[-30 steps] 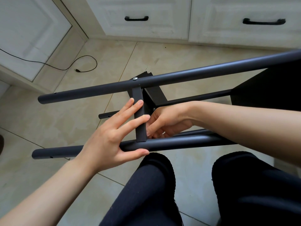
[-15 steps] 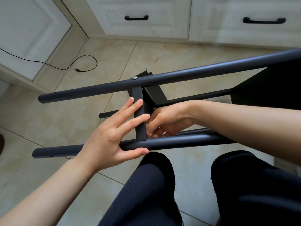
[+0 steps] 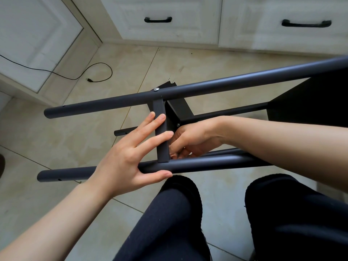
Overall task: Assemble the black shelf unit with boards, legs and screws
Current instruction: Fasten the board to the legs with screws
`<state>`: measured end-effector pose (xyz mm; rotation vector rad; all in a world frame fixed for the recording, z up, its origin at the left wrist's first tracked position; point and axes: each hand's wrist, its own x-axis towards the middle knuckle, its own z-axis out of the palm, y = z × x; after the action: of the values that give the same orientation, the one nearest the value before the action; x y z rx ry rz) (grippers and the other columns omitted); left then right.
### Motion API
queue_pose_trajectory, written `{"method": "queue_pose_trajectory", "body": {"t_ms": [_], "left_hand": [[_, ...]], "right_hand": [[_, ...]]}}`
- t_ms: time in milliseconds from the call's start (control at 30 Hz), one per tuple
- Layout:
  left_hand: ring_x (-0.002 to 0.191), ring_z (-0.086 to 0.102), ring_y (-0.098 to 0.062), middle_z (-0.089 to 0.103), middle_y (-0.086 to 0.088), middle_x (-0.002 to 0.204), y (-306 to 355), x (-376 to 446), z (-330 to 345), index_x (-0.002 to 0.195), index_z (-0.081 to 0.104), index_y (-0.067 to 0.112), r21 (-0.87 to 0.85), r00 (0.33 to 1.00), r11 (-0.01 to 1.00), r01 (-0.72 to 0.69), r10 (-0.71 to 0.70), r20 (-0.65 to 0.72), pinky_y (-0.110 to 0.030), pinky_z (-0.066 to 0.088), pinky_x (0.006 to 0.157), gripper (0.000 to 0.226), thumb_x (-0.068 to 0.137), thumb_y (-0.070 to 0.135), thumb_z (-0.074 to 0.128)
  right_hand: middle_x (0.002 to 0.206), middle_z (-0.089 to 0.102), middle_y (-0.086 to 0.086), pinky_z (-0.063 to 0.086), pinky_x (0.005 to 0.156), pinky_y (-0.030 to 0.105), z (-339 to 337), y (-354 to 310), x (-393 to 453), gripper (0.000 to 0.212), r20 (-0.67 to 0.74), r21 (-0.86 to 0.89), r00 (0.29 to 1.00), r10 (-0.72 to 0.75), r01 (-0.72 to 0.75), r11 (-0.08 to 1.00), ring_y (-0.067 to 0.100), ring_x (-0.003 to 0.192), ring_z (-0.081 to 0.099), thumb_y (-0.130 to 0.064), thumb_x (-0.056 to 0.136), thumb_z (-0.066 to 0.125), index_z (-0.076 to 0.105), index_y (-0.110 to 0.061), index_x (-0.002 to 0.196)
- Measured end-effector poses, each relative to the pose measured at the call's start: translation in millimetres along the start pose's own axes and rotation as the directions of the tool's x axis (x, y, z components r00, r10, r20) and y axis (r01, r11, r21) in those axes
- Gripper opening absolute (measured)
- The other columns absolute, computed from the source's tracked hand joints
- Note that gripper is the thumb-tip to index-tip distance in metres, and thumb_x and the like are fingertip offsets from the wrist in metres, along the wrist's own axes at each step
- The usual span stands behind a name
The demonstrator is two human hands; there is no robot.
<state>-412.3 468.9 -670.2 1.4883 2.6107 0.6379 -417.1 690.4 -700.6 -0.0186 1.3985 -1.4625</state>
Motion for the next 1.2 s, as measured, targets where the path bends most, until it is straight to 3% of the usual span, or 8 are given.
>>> {"method": "queue_pose_trajectory", "body": {"t_ms": [267,433,633,767,933,1067,1133,1200], "left_hand": [[0.154,0.022,-0.024,0.030,-0.006,0.164,-0.7,0.0,0.2,0.146,0.051,0.017,0.021,1.000,1.000,-0.012,0.012,-0.001,-0.035,0.028,0.122,0.072,0.088,0.058,0.066],[0.154,0.023,-0.026,0.032,-0.009,0.163,-0.3,-5.5,-1.2,0.147,0.050,0.014,0.116,0.999,0.993,-0.030,0.032,-0.014,-0.042,0.037,0.115,0.073,0.090,0.057,0.063],[0.155,0.019,-0.018,0.028,-0.002,0.165,13.7,-3.9,-3.0,0.151,0.046,0.018,0.142,1.000,0.990,0.018,-0.015,-0.020,-0.033,0.033,0.116,0.076,0.090,0.062,0.058],[0.154,0.019,-0.014,0.025,0.005,0.165,31.6,-8.0,-2.4,0.153,0.041,0.023,0.113,0.990,0.984,0.137,-0.134,-0.032,-0.034,0.030,0.119,0.075,0.090,0.059,0.060],[0.131,0.056,-0.015,0.051,0.007,0.150,58.7,-29.1,0.7,0.140,0.061,0.019,0.032,0.942,0.951,0.307,-0.298,-0.155,-0.034,0.047,0.108,0.051,0.092,0.031,0.073],[0.104,0.069,-0.011,0.074,0.001,0.110,73.3,-53.6,-0.1,0.113,0.076,0.012,-0.165,0.827,0.893,0.419,-0.451,-0.336,-0.025,0.054,0.095,0.026,0.088,0.005,0.074],[0.097,0.067,0.000,0.074,0.011,0.100,81.1,-65.5,2.8,0.105,0.077,0.017,-0.317,0.700,0.820,0.477,-0.572,-0.428,-0.010,0.049,0.089,0.020,0.088,0.006,0.073],[0.091,0.068,0.001,0.074,0.018,0.087,87.7,-72.0,8.9,0.096,0.076,0.024,-0.529,0.525,0.659,0.534,-0.749,-0.403,-0.012,0.052,0.081,0.014,0.091,0.013,0.071]], "right_hand": [[0.084,0.061,0.010,0.046,0.071,0.027,6.3,-5.8,-10.6,0.019,-0.090,-0.192,0.994,-0.062,0.044,0.981,0.023,0.082,0.055,-0.013,0.097,0.056,0.064,-0.010,0.080],[0.097,0.069,0.013,0.051,0.084,0.033,15.2,-17.8,-42.3,0.026,-0.158,-0.357,0.986,-0.051,-0.009,0.934,0.018,0.085,0.062,-0.029,0.099,0.057,0.072,-0.009,0.105],[0.108,0.071,0.004,0.052,0.089,0.035,46.9,-24.4,-69.4,0.030,-0.344,-0.789,0.928,-0.146,-0.201,0.581,0.021,0.098,0.065,-0.035,0.096,0.057,0.070,-0.014,0.114],[0.116,0.067,0.005,0.048,0.090,0.032,62.0,-17.1,-78.7,0.033,-0.391,-0.809,0.898,-0.201,-0.231,0.540,0.024,0.105,0.061,-0.024,0.095,0.058,0.064,-0.013,0.126],[0.094,0.064,0.004,0.042,0.073,0.030,67.6,-8.5,-79.6,0.014,-0.397,-0.799,0.877,-0.272,-0.185,0.572,0.023,0.088,0.058,-0.017,0.097,0.055,0.066,-0.014,0.105],[0.100,0.067,0.015,0.047,0.077,0.034,68.5,-3.9,-79.9,0.017,-0.422,-0.787,0.855,-0.302,-0.181,0.589,0.026,0.087,0.061,-0.017,0.097,0.055,0.069,-0.010,0.104],[0.103,0.068,0.014,0.049,0.086,0.038,68.8,-2.5,-79.7,0.019,-0.431,-0.788,0.846,-0.313,-0.184,0.587,0.028,0.094,0.063,-0.018,0.097,0.056,0.069,-0.010,0.108],[0.105,0.069,0.011,0.050,0.091,0.042,68.4,-1.6,-79.0,0.021,-0.435,-0.791,0.842,-0.319,-0.188,0.582,0.027,0.098,0.063,-0.019,0.097,0.056,0.069,-0.011,0.110]]}}
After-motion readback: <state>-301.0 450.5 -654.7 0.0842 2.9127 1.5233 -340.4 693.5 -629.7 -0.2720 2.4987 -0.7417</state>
